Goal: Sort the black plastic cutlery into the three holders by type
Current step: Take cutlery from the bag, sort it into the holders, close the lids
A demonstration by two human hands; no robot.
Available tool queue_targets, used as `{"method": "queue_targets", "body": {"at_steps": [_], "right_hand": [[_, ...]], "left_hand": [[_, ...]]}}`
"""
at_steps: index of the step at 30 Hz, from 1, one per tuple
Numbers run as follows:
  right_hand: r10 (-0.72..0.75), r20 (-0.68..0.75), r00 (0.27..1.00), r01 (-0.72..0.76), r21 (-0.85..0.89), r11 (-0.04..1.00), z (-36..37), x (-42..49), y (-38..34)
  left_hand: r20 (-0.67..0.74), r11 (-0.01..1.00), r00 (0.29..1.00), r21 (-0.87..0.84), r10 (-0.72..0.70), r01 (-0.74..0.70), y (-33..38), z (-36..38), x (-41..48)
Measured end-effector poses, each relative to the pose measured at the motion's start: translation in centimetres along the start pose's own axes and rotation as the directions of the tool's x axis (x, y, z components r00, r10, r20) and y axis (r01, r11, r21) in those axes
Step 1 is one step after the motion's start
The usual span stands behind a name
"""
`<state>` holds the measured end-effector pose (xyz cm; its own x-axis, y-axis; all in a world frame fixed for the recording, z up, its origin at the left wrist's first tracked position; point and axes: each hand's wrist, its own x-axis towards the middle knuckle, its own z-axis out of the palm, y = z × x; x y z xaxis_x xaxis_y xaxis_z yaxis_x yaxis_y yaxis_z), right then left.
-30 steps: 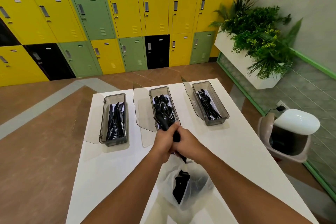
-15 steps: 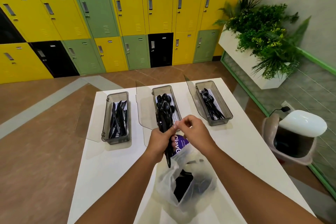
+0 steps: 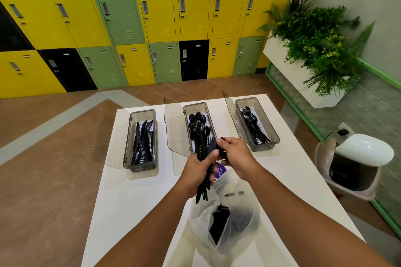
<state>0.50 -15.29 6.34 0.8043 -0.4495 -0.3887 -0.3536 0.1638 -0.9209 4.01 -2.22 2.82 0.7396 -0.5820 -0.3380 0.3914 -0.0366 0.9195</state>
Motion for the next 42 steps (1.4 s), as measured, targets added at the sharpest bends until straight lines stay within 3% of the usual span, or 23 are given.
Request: {"method": "queue_targets", "body": {"at_steps": [3,8,10,15,20,29,36,42], "right_hand": [[-0.011,-0.119,0.993,0.016,0.038,0.999,-0.4,0.5,-0.1],[0.028,-0.229,0.973,0.045,0.305,0.951,-1.6,1.6,-0.6],[0.04,-0.21,0.977,0.023,0.289,0.957,-1.9,1.9,-0.6],[0.081,-0.034,0.996,-0.079,0.063,0.995,-1.5,1.7,0.3],[0.128,0.084,0.988,-0.13,0.03,0.991,-1.0,0.9,0.8],[0.027,-0.171,0.985,-0.001,0.152,0.988,-1.3,2.3,0.8],[0.114,-0.016,0.993,-0.103,0.312,0.944,-0.8,1.8,1.6],[0.137,-0.037,0.99,-0.114,0.362,0.925,-1.6,2.4,1.9]], "left_hand": [[0.009,1.0,1.0,0.018,0.0,-0.001,-0.1,-0.1,0.0],[0.026,0.999,1.0,0.036,-0.016,0.015,-0.6,-0.4,-0.1],[0.046,0.999,0.998,0.032,-0.038,0.036,-0.6,-0.3,-0.2],[0.09,0.998,0.994,0.012,-0.067,0.066,-0.5,0.1,-0.4],[0.098,0.998,0.994,-0.007,-0.057,0.058,-0.3,0.0,-0.4],[0.122,0.996,0.99,-0.034,-0.072,0.077,-0.3,-0.4,-0.5],[0.14,0.998,0.988,-0.024,-0.058,0.062,-0.8,-0.1,-0.5],[0.107,0.997,0.992,-0.014,-0.071,0.073,-1.2,-0.4,-0.2]]}}
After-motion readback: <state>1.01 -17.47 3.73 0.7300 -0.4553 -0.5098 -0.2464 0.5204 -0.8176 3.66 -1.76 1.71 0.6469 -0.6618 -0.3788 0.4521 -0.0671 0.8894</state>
